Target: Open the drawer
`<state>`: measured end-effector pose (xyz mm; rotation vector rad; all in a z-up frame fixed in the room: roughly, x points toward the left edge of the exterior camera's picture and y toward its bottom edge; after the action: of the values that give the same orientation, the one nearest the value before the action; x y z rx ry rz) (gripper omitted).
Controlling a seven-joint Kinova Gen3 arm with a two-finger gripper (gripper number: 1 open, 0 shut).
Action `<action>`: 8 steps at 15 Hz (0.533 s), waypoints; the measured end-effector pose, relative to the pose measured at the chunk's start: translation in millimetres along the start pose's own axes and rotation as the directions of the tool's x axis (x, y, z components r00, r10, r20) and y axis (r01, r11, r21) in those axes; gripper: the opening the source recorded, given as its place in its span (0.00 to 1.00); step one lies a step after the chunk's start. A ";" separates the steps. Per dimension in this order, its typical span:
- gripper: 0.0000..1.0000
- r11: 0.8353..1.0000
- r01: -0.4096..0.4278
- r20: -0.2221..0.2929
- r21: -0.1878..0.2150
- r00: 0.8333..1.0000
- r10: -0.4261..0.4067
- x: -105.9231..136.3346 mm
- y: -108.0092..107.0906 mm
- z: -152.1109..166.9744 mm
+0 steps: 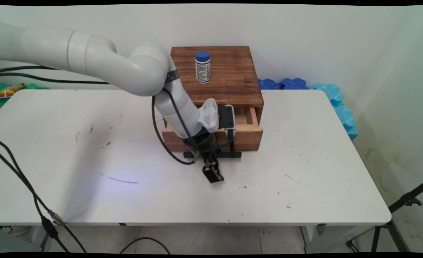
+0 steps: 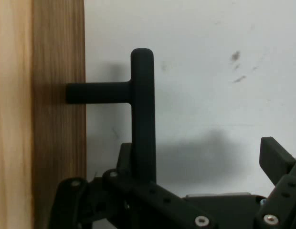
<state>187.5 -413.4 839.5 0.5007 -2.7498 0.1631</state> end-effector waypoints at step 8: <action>1.00 1.000 -0.022 -0.003 -0.012 1.000 0.022 -3.6 48.1 -10.9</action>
<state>176.7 -365.5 846.0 0.4670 -2.7530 0.1526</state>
